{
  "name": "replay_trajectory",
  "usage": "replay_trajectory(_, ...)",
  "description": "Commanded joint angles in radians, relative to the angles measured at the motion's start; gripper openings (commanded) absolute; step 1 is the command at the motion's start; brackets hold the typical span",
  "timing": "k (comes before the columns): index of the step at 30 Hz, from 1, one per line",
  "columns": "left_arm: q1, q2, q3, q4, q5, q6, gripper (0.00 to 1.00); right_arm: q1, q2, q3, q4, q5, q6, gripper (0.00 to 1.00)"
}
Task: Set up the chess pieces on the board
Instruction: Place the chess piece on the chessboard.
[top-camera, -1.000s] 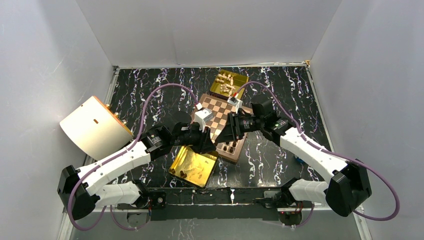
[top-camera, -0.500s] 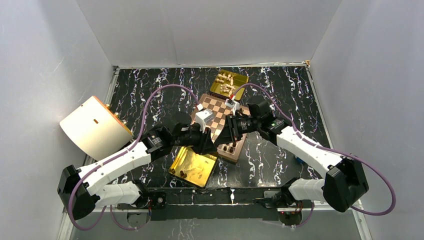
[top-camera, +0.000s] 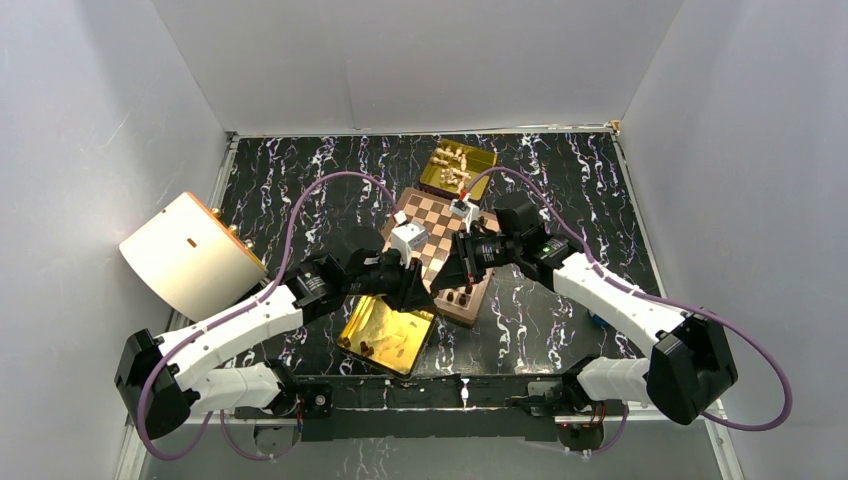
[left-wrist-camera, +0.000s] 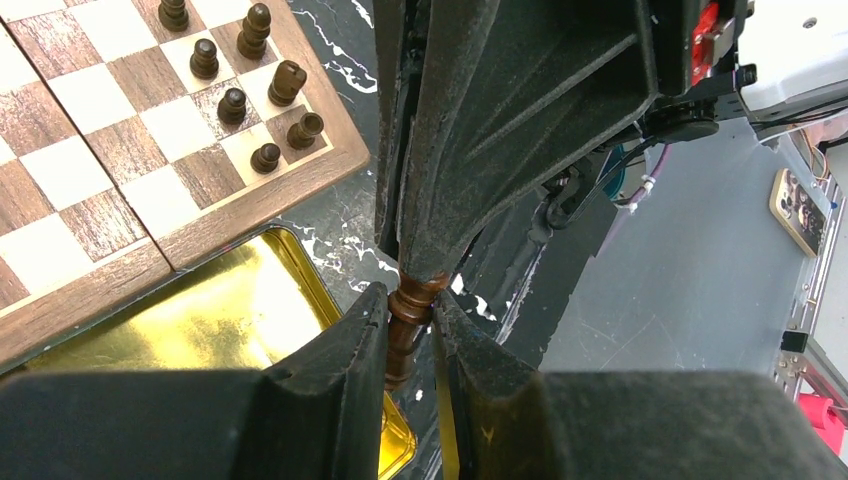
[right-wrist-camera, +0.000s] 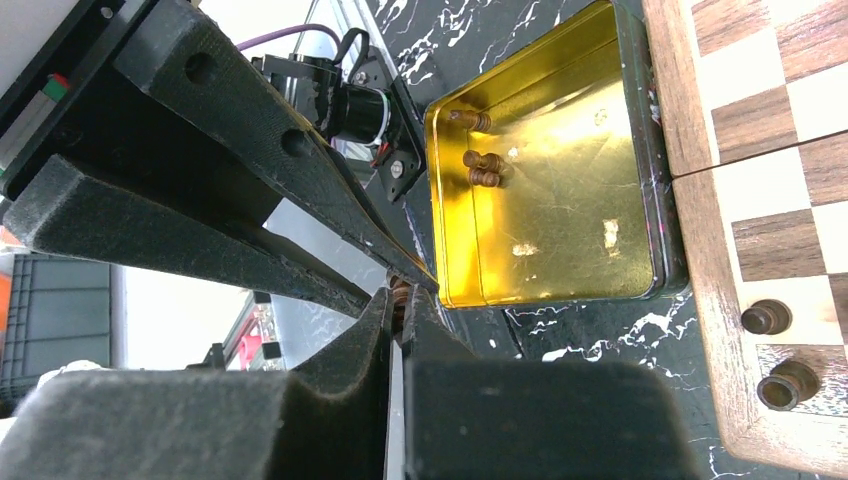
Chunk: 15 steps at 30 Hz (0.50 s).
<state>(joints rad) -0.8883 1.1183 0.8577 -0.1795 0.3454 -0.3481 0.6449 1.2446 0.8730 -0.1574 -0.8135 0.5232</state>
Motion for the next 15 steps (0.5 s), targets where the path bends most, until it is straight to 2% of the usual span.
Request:
replay_trajectory(1,-0.005,-0.039,-0.004,0.037,-0.041,-0.007,0.18,0.005,-0.033,0.023,-0.015,0.044,-0.016,0.05)
replay_trajectory(3,-0.004,-0.044,-0.013,0.040,-0.055,-0.011,0.17,0.004,-0.041,0.022,-0.009,0.056,-0.007,0.08)
replay_trajectory(5,-0.003,-0.049,-0.019,0.048,-0.050,-0.019,0.15,0.004,-0.045,0.021,-0.004,0.050,-0.006,0.24)
replay_trajectory(7,-0.003,-0.051,-0.024,0.055,-0.042,-0.024,0.15,0.005,-0.053,0.019,-0.004,0.046,-0.018,0.31)
replay_trajectory(15,-0.004,-0.060,-0.025,0.073,-0.003,-0.030,0.14,0.004,-0.085,-0.018,0.007,0.018,-0.079,0.35)
